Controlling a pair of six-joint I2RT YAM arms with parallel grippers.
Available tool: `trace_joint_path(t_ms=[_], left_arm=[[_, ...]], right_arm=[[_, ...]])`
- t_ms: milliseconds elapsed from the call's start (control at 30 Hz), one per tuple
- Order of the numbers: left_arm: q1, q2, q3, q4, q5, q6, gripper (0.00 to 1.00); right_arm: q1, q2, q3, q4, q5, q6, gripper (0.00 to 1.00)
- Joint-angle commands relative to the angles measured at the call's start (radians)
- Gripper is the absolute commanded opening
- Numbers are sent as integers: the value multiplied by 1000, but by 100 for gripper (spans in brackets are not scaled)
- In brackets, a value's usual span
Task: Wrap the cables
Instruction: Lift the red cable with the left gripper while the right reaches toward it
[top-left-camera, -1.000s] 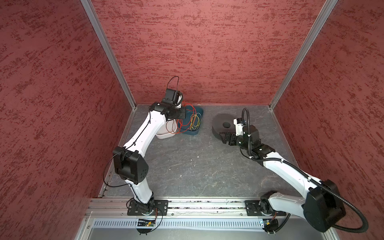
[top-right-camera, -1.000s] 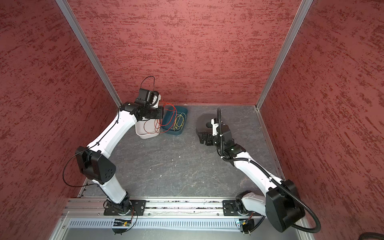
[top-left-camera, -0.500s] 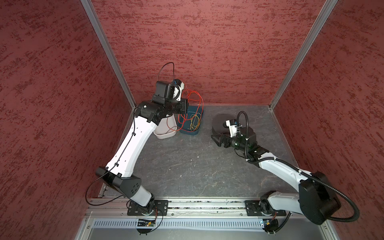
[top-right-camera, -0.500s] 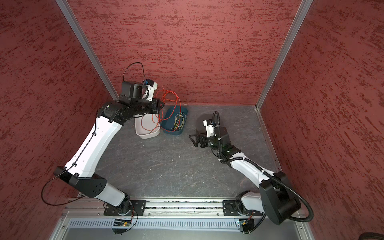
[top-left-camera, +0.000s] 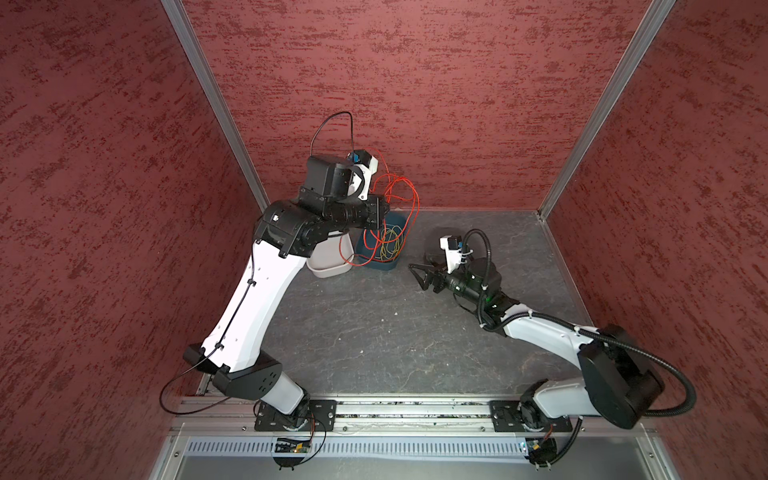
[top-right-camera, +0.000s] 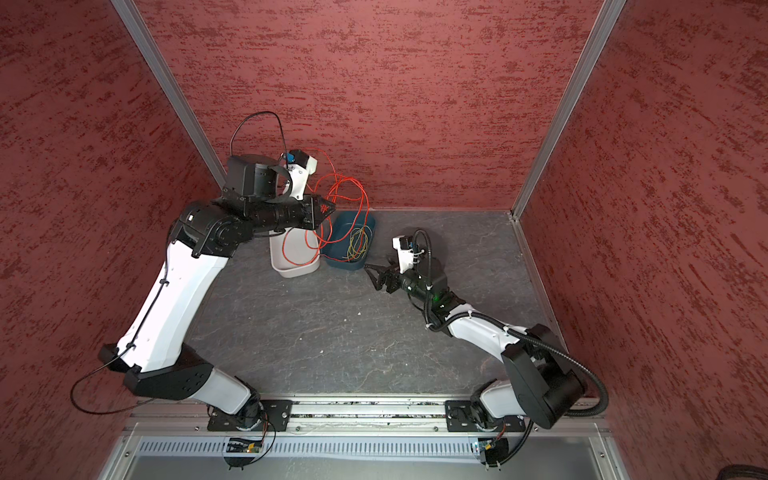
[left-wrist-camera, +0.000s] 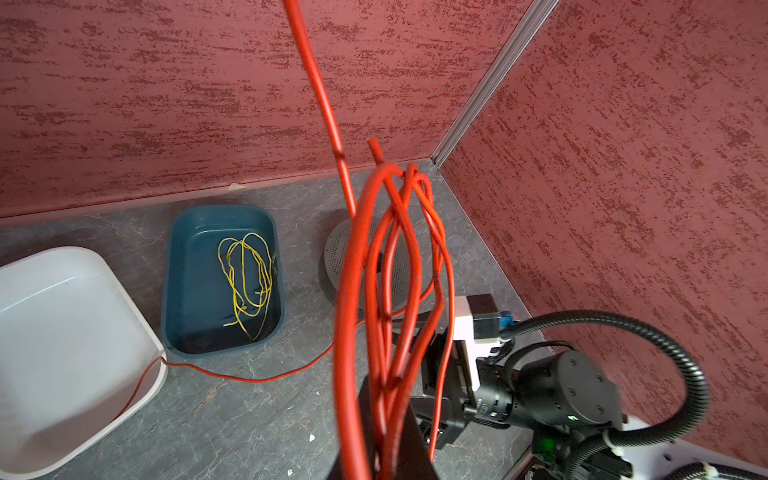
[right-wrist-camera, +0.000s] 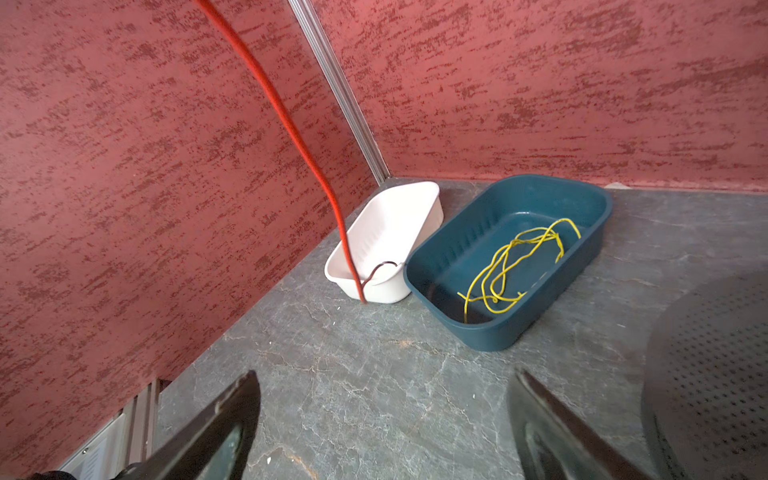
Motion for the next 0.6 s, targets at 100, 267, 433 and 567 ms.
trace_joint_path(t_ms=[100,267,433,567], left_arm=[[-19,-56,34,-7,11,-26,0],[-37,-79,19,7,8,-40,0],[-47,-109,-2,19,9,-53,0],[-49,-135,-24,15,-41,-43,0]], right_arm=[[81,57,18,213,99,-41,93],[105,170,76,342,136,-4,91],[112,332,198,451,168,33,67],[112,416,277,475,148,77,31]])
